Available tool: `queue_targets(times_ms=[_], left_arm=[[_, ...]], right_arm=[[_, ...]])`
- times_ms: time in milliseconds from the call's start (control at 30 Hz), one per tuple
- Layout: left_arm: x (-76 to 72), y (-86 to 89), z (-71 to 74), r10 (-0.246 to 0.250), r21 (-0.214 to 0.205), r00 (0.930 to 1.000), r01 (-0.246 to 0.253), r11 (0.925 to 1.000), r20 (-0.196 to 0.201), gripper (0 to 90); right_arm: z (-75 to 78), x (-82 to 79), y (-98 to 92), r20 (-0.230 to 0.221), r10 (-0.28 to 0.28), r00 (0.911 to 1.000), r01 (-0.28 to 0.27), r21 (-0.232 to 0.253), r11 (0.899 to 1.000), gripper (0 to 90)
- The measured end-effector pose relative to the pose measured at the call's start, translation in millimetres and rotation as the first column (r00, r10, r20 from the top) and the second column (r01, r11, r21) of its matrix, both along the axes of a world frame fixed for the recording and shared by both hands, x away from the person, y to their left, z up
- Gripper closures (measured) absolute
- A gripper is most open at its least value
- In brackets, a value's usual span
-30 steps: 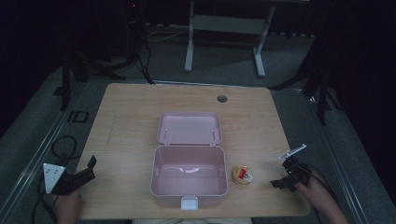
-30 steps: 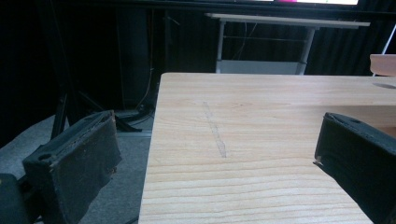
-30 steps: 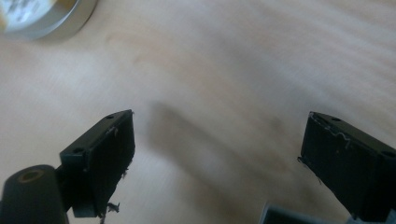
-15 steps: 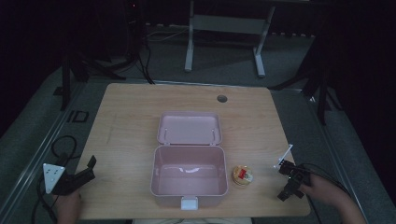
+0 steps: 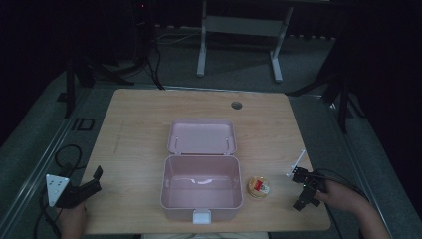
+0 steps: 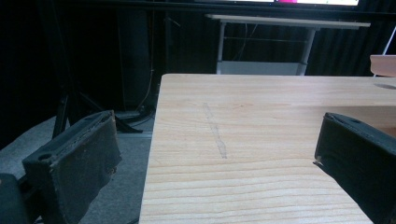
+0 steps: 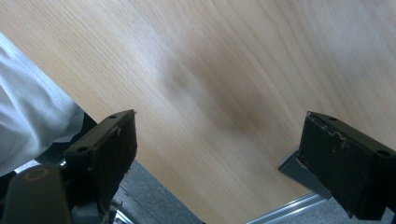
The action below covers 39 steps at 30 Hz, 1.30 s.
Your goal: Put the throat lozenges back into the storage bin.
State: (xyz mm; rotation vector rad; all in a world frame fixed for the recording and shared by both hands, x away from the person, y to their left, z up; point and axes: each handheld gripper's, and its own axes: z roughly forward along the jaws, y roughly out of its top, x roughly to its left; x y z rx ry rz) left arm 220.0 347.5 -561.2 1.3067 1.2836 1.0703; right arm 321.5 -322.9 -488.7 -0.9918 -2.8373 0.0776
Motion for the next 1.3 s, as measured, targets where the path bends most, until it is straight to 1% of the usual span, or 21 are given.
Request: queue_targets(times_ms=[167,233,267,333,367,467,533,600,633,667,700,733,767,800,833,867,900,933,1100,1233,1300], left_arm=[[0.0,0.1,0.0,-0.001,0.0,1.0,0.001,1.0,0.0,0.4],[0.0,0.2,0.0,-0.001,-0.001,1.0,0.001,1.0,0.0,0.4],[-0.1,0.4,0.1,-0.003,-0.002,1.0,0.003,1.0,-0.001,0.4],[0.0,0.5,0.1,-0.004,-0.003,1.0,0.004,1.0,-0.002,0.4],[0.0,0.7,0.1,-0.006,-0.005,1.0,0.006,1.0,-0.004,0.4],[0.2,0.9,0.1,-0.007,-0.008,1.0,0.007,0.9999,-0.002,0.4],[0.3,1.1,0.2,-0.009,-0.008,1.0,0.009,0.9999,-0.004,0.4],[0.4,1.1,0.2,-0.009,-0.008,0.9999,0.009,0.9999,-0.004,0.4],[0.3,1.1,0.3,-0.01,-0.007,0.9999,0.01,0.9999,-0.005,0.4],[0.3,1.1,0.3,-0.01,-0.007,0.9999,0.01,0.9999,-0.005,0.4],[0.3,1.1,0.3,-0.01,-0.006,0.9999,0.01,0.9999,-0.005,0.4],[0.4,1.1,0.3,-0.01,-0.007,0.9999,0.01,0.9999,-0.005,0.4],[0.4,1.1,0.3,-0.011,-0.008,0.9999,0.011,0.9999,-0.005,0.4],[0.4,1.1,0.3,-0.011,-0.008,0.9999,0.011,0.9999,-0.005,0.4],[0.4,1.2,0.2,-0.012,-0.009,0.9999,0.011,0.9999,-0.004,0.4],[0.5,1.4,0.3,-0.013,-0.01,0.9999,0.013,0.9999,-0.004,0.4],[0.5,1.4,0.2,-0.014,-0.01,0.9999,0.014,0.9999,-0.004,0.4],[0.5,1.5,0.2,-0.014,-0.01,0.9999,0.014,0.9998,-0.003,0.4],[0.6,1.5,0.3,-0.017,-0.009,0.9998,0.017,0.9998,-0.005,0.4],[0.5,1.5,0.2,-0.018,-0.009,0.9998,0.018,0.9998,-0.004,0.4],[0.5,1.6,0.2,-0.019,-0.01,0.9998,0.019,0.9998,-0.004,0.4]], right_arm=[[0.1,6.5,13.1,0.008,0.041,0.9991,-0.041,0.014,0.999,11.2],[0.1,7.7,16.5,0.01,0.043,0.999,-0.043,0.016,0.999,11.3],[0.3,11.0,23.0,0.016,0.063,0.9979,-0.063,0.023,0.998,11.3],[0.4,12.9,28.2,0.022,0.078,0.9967,-0.078,0.027,0.997,11.3],[0.8,13.9,31.1,0.032,0.094,0.995,-0.095,0.029,0.995,11.3],[1.1,16.3,36.8,0.036,0.107,0.9936,-0.108,0.039,0.993,11.4],[0.7,18.5,46.5,0.046,0.14,0.9892,-0.141,0.032,0.989,12.9],[0.2,19.3,50.0,0.053,0.148,0.9875,-0.15,0.031,0.988,13.0],[-1.3,21.1,58.2,0.05,0.167,0.9847,-0.169,0.027,0.985,13.0],[-1.3,21.1,58.2,0.05,0.167,0.9847,-0.169,0.027,0.985,13.0],[-2.6,22.9,65.9,0.052,0.187,0.981,-0.189,0.034,0.981,13.0],[-3.1,23.4,68.8,0.05,0.189,0.9806,-0.191,0.039,0.981,13.1],[-4.1,24.5,73.7,0.053,0.205,0.9773,-0.207,0.044,0.977,13.0],[-4.1,24.5,73.7,0.053,0.205,0.9773,-0.207,0.044,0.977,13.0],[-4.8,25.8,80.6,0.056,0.216,0.9748,-0.219,0.046,0.975,13.1],[-4.8,25.8,80.6,0.056,0.216,0.9748,-0.219,0.046,0.975,13.1],[-5.3,27.0,84.2,0.058,0.225,0.9726,-0.228,0.05,0.972,13.0],[-7.0,30.2,91.8,0.062,0.234,0.9703,-0.237,0.05,0.97,13.0],[-12.9,34.9,106.6,0.058,0.26,0.9639,-0.262,0.038,0.964,12.9],[-16.0,36.5,114.6,0.055,0.273,0.9604,-0.275,0.044,0.96,12.9],[-20.5,37.2,121.5,0.05,0.289,0.9559,-0.291,0.034,0.956,12.9]])
